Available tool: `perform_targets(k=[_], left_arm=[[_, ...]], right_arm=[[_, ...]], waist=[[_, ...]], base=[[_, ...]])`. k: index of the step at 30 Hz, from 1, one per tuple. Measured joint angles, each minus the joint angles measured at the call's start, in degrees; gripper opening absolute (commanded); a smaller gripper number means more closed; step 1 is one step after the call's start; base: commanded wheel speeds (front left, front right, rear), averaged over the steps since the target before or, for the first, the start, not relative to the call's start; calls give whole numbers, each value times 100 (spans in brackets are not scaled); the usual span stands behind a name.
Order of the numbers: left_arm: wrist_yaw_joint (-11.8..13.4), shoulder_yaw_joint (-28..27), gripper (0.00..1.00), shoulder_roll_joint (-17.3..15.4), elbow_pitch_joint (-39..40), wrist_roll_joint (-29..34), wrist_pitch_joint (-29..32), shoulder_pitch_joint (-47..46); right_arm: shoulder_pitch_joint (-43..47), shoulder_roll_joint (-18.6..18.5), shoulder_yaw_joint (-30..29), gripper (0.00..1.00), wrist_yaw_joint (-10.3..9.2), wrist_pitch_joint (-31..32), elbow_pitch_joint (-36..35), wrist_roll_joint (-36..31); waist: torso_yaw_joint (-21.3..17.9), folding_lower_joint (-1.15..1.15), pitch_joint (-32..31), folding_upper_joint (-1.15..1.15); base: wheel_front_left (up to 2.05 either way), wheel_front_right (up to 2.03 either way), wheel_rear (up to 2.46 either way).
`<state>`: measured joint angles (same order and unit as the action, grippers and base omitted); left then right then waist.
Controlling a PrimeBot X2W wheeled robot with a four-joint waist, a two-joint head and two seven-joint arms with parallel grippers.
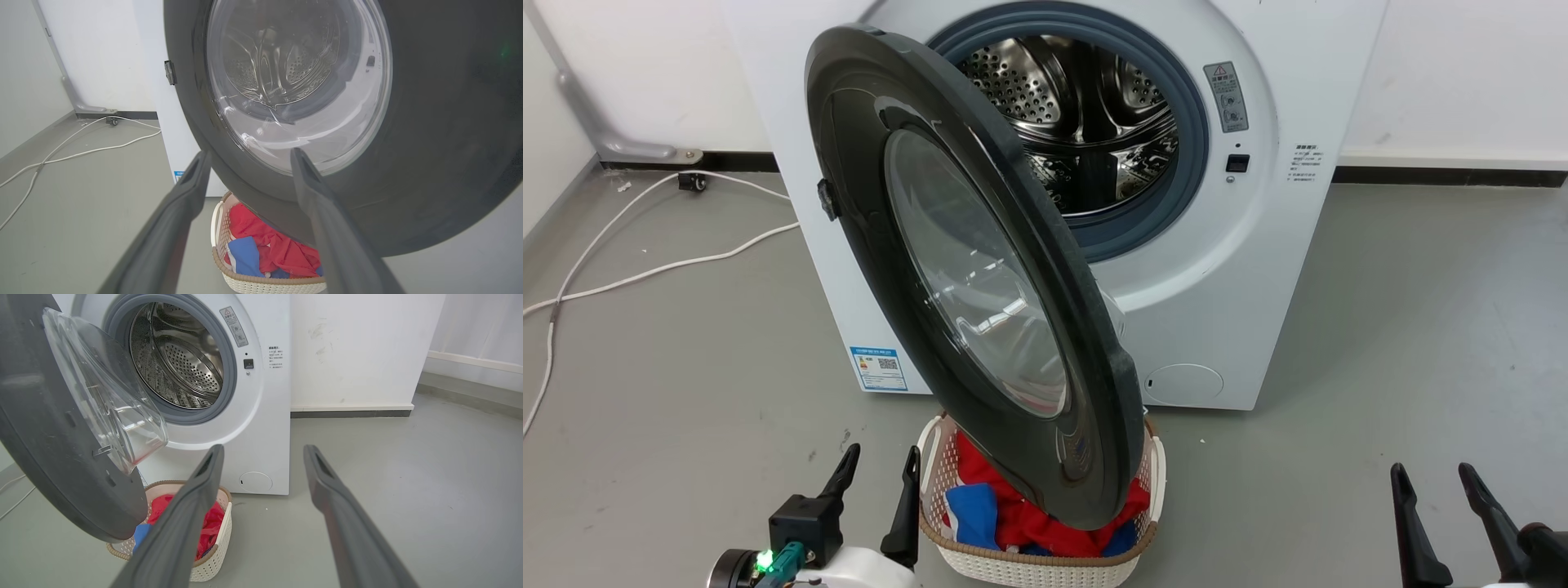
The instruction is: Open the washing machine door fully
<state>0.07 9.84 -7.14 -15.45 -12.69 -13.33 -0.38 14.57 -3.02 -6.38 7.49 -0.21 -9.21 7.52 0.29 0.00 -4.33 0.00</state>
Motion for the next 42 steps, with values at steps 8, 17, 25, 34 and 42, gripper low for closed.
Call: perform_targets(k=[8, 17, 25, 34, 42], left_arm=[[-34, 32, 0, -21, 68, -70, 37, -92], [65, -64, 0, 64, 566, -115, -105, -410], [93, -21, 0, 152, 1361, -64, -146, -1319], [44, 619, 0, 339, 2308, -65, 282, -2616], [102, 1615, 0, 414, 2671, -559, 971, -3102]], right_arm=[[3, 1, 11, 100, 0, 9, -21, 52], [1, 2, 29, 100, 0, 26, -20, 103], [-2, 4, -11, 100, 0, 82, -10, 107], [-9, 7, -47, 100, 0, 83, 27, 113], [-21, 8, -32, 100, 0, 126, 65, 140]], waist=[[23, 0, 33, 0], [63, 0, 72, 0], [141, 1, 67, 0], [98, 1, 26, 0], [-15, 1, 44, 0]], base=[[0, 0, 0], [0, 0, 0], [0, 0, 0], [0, 0, 0], [0, 0, 0]])
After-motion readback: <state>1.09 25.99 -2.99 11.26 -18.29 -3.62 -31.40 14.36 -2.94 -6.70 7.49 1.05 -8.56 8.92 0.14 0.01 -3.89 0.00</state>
